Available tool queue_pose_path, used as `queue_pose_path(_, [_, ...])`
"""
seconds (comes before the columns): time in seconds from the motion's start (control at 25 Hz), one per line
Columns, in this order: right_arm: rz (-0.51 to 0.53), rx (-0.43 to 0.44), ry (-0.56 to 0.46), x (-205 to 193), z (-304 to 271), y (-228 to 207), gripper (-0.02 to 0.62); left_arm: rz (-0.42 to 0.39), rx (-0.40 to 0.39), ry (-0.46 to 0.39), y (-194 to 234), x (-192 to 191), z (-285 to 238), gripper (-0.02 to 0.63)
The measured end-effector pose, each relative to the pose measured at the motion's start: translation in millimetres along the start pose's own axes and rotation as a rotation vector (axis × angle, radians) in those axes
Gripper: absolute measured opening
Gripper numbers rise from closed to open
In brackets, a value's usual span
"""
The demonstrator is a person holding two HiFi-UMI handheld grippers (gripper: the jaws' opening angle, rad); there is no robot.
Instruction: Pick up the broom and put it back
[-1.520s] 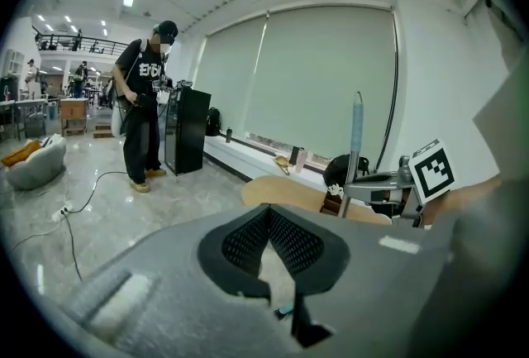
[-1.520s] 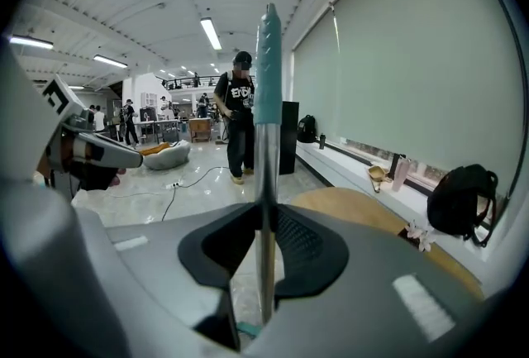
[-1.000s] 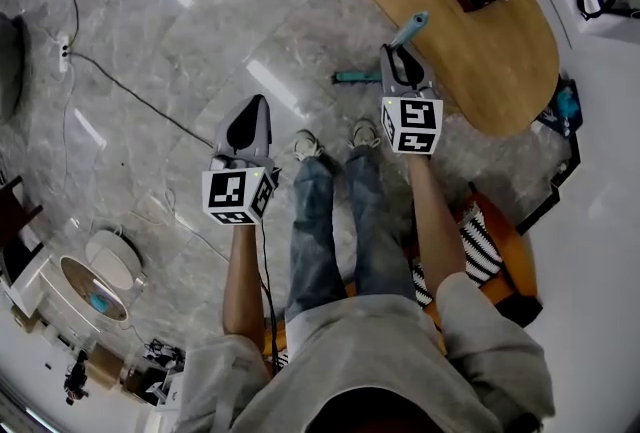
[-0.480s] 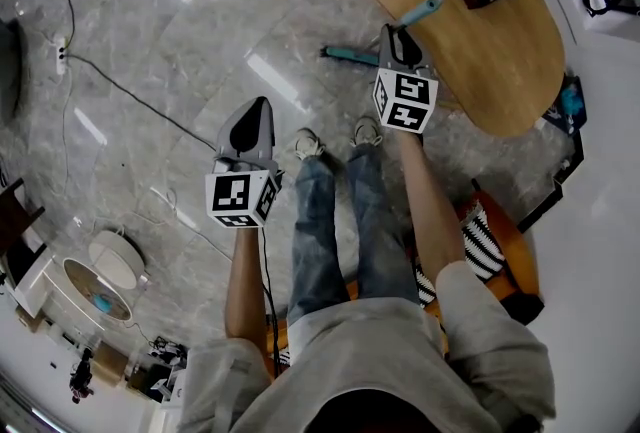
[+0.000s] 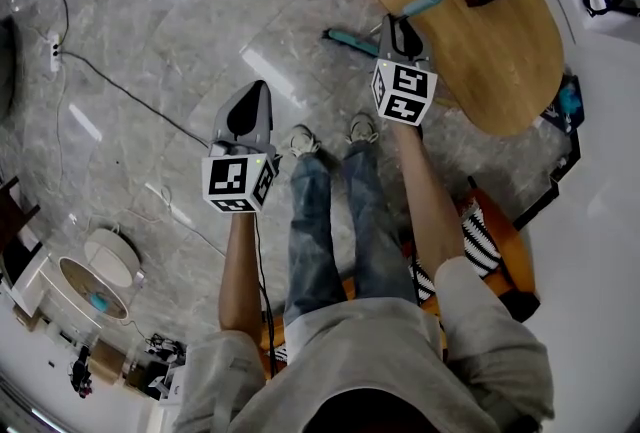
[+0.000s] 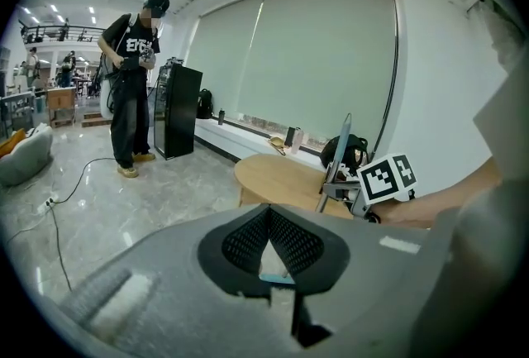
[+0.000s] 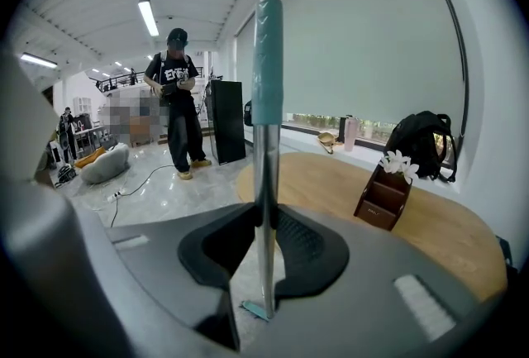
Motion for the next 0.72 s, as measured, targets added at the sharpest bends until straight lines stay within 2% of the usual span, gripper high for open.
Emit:
queue_pose_path(0.28, [-0.027,-0.07,0.005,4,-13,-14,0.08,-0.016,-0.027,-0.008,-6,9,-12,0.001])
queue_pose_path(0.72, [0.035,-0.034,-0.012,14,-45,-22,0.08,-0.004,-0.013,-0.004,-4,7,-17,0.002])
Point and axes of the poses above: the fingertips, and each gripper's own axes: z backward along the fingers, y to its left, x out of its top, the point moved 7 cm from there along z, backward along the fingers, and after that the axes turned 2 degrees about y, right-handed, at the moved point
